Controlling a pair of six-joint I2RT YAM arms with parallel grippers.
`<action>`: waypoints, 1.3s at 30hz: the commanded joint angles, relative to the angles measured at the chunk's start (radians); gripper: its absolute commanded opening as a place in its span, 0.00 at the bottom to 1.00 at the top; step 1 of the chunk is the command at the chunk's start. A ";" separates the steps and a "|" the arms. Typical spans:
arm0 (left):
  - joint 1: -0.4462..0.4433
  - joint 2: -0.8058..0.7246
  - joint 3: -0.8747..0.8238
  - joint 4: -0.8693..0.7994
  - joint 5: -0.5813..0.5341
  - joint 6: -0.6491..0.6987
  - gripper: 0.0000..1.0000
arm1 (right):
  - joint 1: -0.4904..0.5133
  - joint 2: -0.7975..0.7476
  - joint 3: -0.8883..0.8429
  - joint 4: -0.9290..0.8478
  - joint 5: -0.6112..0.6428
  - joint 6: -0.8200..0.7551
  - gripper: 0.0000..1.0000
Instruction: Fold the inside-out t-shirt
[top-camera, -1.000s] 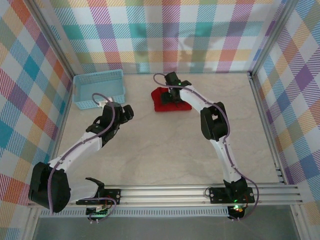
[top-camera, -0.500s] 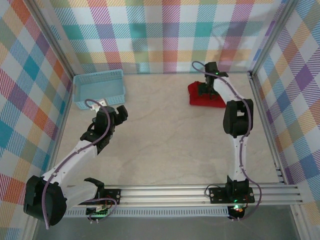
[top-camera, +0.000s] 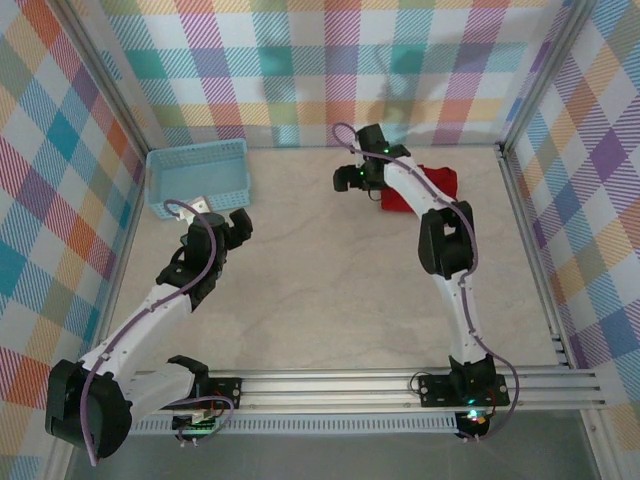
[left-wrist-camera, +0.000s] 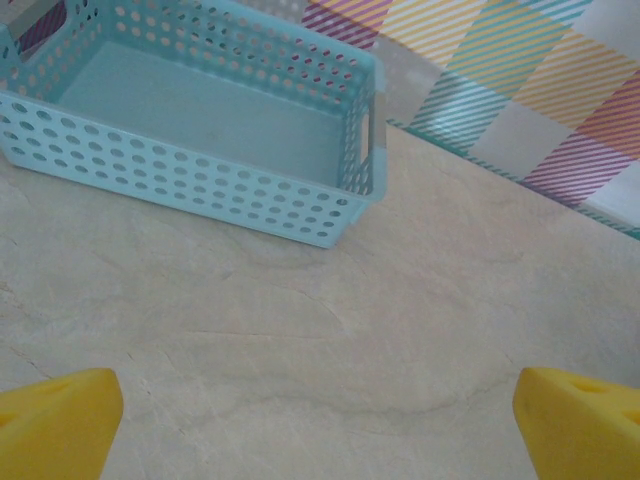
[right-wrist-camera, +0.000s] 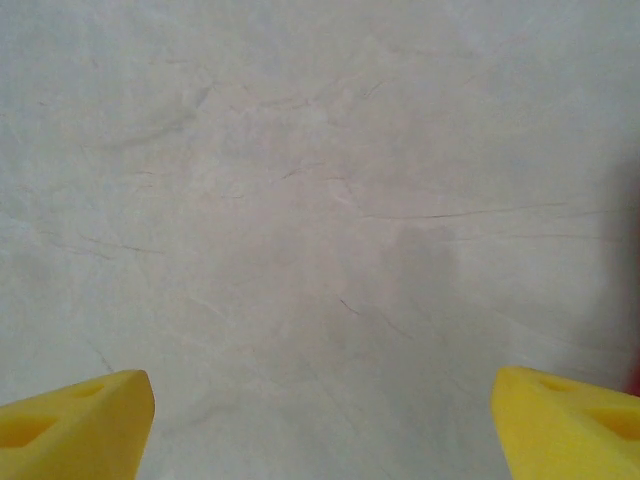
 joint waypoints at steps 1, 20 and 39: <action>0.012 -0.029 -0.025 -0.001 -0.020 0.017 1.00 | -0.036 0.087 0.080 -0.054 -0.037 0.066 0.87; 0.015 -0.056 -0.053 0.000 -0.032 0.028 1.00 | -0.312 0.014 -0.063 -0.082 0.049 0.087 0.86; 0.018 -0.033 -0.025 -0.022 -0.039 0.063 1.00 | -0.291 -0.351 -0.282 0.017 0.000 0.016 0.87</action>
